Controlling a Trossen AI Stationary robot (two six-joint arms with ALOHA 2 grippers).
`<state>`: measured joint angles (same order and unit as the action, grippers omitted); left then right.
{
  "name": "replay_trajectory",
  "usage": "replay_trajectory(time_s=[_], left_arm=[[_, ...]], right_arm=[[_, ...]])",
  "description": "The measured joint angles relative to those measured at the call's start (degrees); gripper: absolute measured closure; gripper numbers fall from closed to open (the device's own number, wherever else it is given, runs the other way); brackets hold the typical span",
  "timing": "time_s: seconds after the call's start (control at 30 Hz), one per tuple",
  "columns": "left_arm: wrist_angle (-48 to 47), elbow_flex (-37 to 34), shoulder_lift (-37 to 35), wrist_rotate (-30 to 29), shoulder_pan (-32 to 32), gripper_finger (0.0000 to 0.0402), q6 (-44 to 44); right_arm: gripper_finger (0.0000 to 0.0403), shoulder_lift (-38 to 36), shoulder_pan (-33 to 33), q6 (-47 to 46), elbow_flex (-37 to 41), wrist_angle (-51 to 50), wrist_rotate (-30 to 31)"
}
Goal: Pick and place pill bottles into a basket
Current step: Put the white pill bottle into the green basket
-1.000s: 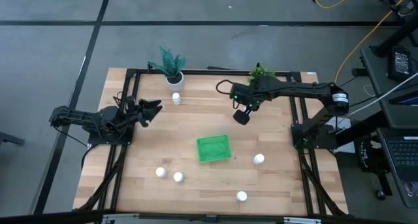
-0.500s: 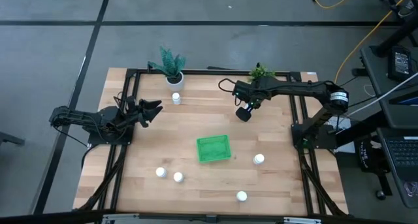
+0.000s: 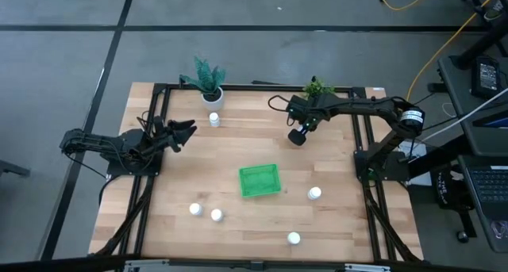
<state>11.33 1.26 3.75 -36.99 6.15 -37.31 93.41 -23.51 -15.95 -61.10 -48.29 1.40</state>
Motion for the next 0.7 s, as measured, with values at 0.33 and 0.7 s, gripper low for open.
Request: replay_trajectory(time_s=[0.33, 0.7], left_arm=[[0.02, 0.00, 0.00, -1.84, -0.01, 0.0107, 0.12], [-0.13, 0.00, 0.00, -1.52, 0.00, 0.0107, 0.14]], right_arm=[[0.0144, 0.00, 0.02, 0.07, 0.00, 1.13, -3.06], [0.0250, -0.09, 0.06, -0.30, -0.08, 1.15, -4.37]])
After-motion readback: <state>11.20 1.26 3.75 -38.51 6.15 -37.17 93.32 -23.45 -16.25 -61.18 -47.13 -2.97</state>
